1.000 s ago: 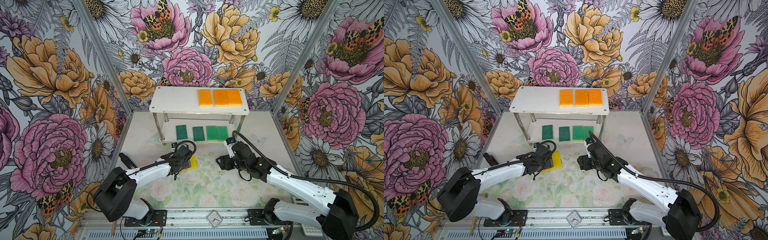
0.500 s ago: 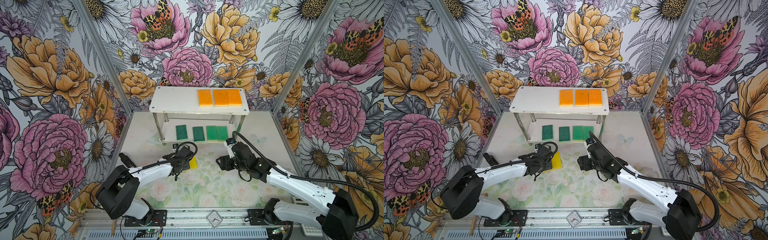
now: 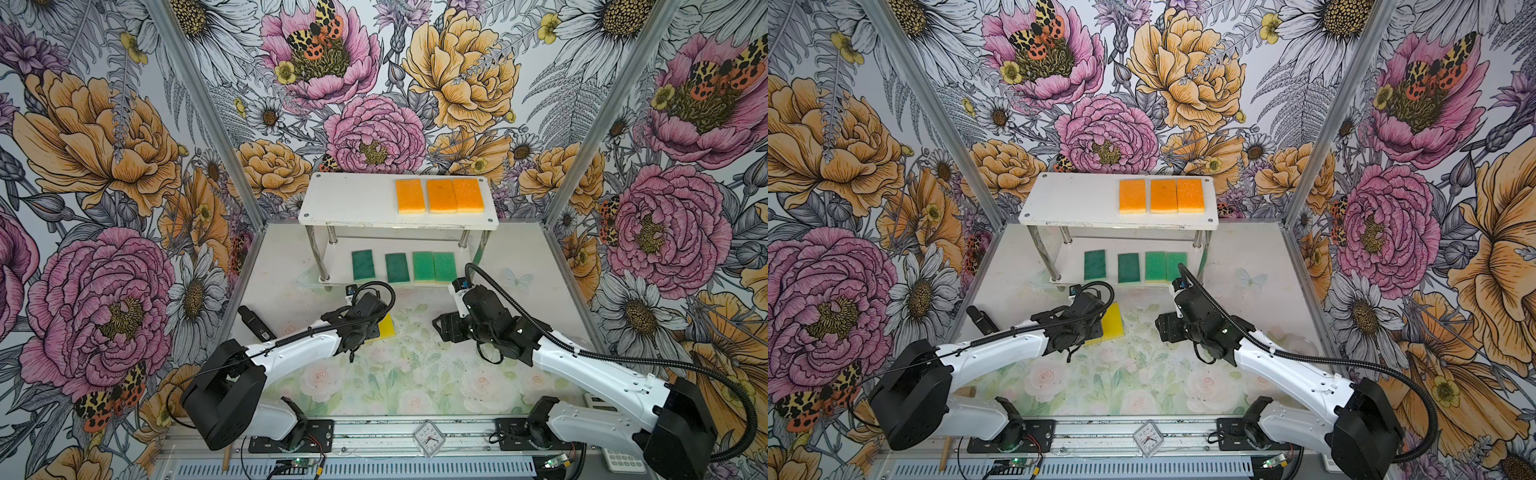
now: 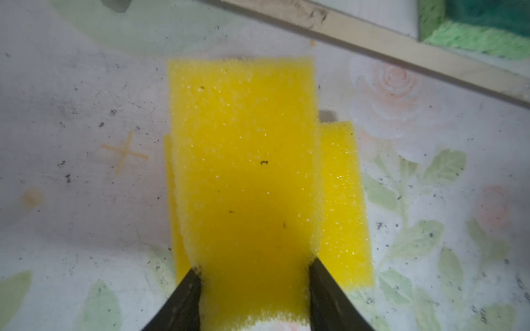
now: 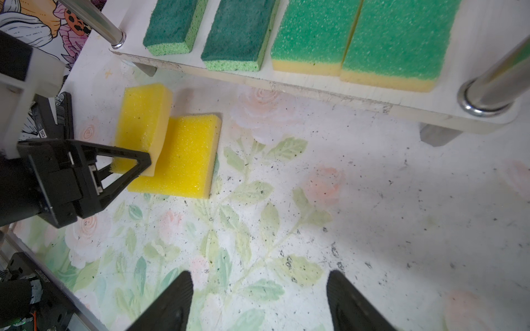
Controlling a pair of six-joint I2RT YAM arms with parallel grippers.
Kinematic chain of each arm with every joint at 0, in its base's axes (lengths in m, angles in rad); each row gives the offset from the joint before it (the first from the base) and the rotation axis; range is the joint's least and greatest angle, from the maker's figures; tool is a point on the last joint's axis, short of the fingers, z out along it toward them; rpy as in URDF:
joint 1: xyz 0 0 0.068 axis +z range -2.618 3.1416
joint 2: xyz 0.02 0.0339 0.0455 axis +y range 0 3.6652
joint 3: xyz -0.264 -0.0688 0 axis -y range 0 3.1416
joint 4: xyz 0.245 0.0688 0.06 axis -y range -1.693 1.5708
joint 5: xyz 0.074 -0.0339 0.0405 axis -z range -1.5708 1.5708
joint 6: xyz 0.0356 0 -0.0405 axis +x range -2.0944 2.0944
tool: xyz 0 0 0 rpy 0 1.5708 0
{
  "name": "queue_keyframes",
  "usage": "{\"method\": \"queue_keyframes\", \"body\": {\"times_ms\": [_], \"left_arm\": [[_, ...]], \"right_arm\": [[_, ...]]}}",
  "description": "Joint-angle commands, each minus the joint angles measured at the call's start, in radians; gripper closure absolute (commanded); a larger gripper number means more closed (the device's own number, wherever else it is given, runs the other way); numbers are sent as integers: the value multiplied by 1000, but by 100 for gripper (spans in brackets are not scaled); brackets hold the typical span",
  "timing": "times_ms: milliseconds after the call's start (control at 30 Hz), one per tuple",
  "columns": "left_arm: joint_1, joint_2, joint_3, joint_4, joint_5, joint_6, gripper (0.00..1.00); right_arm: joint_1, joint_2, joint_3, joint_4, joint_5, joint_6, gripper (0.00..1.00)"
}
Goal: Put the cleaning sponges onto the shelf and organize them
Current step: 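Lift the yellow sponge with the left gripper up to the top shelf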
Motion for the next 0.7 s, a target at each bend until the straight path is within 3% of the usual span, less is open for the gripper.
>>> {"method": "queue_keyframes", "body": {"times_ms": [0,667], "left_arm": [[-11,-55,8,-6,-8,21,48],[-30,-392,288,-341,72,168,49]], "right_arm": [[-9,-17,-2,31,0,13,24],[-10,19,16,34,0,11,24]]}}
